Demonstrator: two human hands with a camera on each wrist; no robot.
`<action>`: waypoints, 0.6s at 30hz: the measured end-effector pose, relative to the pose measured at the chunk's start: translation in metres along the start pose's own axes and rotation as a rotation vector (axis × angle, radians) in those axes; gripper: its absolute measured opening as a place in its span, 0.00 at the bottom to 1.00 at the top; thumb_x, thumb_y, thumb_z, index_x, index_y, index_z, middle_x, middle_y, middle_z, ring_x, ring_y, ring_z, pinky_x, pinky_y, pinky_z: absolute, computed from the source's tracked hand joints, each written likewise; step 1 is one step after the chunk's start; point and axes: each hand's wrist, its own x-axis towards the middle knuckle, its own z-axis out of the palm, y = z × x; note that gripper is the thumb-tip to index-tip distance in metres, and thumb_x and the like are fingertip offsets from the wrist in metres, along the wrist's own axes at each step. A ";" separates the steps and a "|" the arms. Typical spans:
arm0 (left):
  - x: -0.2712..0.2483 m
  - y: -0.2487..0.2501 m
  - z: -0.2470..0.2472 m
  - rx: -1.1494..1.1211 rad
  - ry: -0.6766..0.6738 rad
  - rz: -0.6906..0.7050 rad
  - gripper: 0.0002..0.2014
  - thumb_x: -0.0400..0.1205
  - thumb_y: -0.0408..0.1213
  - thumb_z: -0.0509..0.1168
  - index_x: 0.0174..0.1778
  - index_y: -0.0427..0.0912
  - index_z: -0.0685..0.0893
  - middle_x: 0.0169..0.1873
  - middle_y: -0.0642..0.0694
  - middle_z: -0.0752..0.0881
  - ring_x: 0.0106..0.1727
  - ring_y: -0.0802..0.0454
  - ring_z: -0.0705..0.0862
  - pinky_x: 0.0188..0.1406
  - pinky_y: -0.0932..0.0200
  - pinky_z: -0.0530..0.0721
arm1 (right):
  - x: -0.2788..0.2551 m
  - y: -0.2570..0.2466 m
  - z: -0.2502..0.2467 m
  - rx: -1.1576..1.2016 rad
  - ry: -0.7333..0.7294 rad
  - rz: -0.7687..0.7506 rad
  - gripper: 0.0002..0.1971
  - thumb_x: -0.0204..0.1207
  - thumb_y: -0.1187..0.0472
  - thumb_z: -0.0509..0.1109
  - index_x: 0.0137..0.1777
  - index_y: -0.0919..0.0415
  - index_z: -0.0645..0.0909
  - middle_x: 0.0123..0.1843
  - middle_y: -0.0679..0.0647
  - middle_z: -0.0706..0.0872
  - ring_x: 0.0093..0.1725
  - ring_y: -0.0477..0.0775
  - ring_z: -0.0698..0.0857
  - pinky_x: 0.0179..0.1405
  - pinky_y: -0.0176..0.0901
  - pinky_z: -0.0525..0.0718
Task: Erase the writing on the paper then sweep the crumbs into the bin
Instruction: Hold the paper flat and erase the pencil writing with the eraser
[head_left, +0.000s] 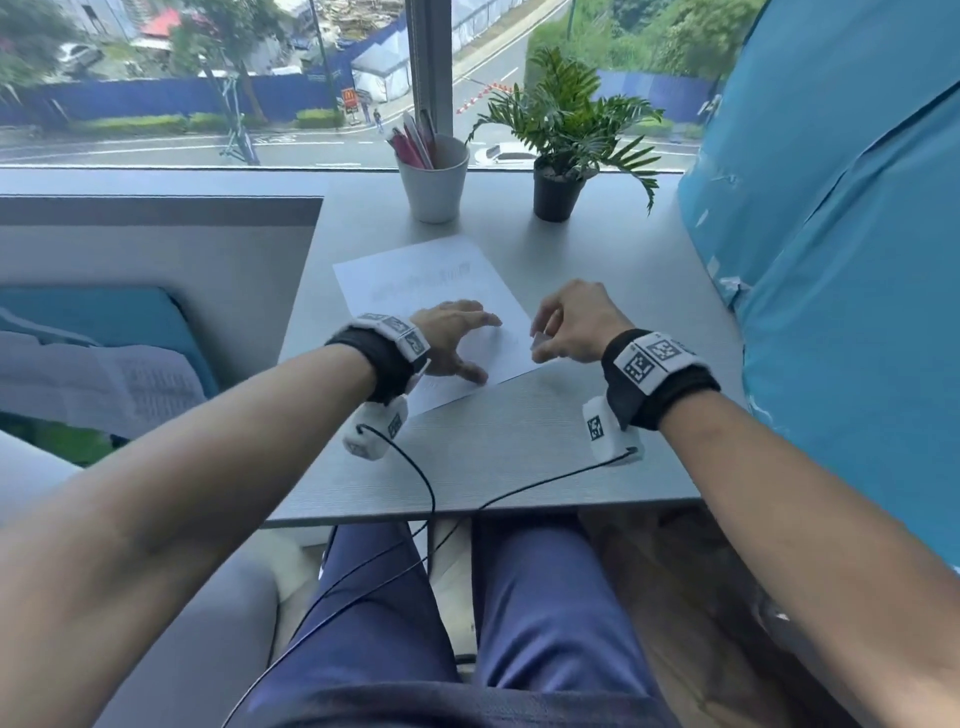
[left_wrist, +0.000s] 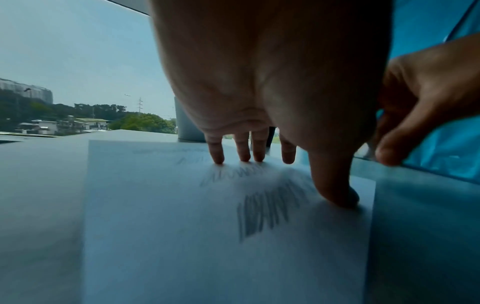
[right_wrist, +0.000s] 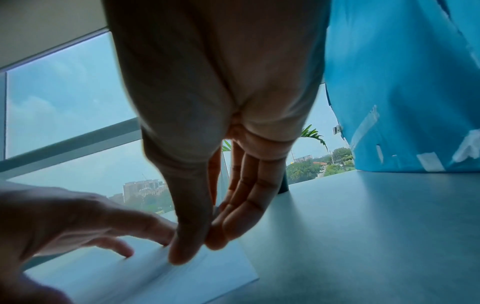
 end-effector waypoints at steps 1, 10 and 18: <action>0.000 0.001 0.003 0.003 -0.005 0.005 0.39 0.77 0.55 0.75 0.82 0.56 0.66 0.83 0.48 0.63 0.82 0.44 0.64 0.79 0.40 0.67 | 0.002 -0.001 -0.001 0.019 -0.005 -0.008 0.11 0.57 0.66 0.86 0.40 0.60 0.90 0.35 0.52 0.90 0.32 0.47 0.87 0.36 0.40 0.89; -0.035 -0.001 0.016 -0.055 -0.047 0.135 0.42 0.69 0.58 0.80 0.79 0.60 0.72 0.81 0.51 0.63 0.79 0.47 0.64 0.77 0.46 0.64 | -0.004 0.003 0.028 0.117 -0.039 -0.041 0.08 0.65 0.63 0.83 0.45 0.61 0.92 0.37 0.54 0.92 0.35 0.46 0.88 0.34 0.26 0.85; -0.030 0.009 0.018 0.107 -0.080 0.052 0.52 0.62 0.76 0.72 0.82 0.72 0.57 0.84 0.48 0.52 0.84 0.41 0.52 0.81 0.33 0.55 | -0.003 -0.002 0.035 -0.031 0.043 -0.081 0.05 0.69 0.61 0.78 0.41 0.62 0.91 0.38 0.55 0.91 0.40 0.50 0.87 0.42 0.38 0.83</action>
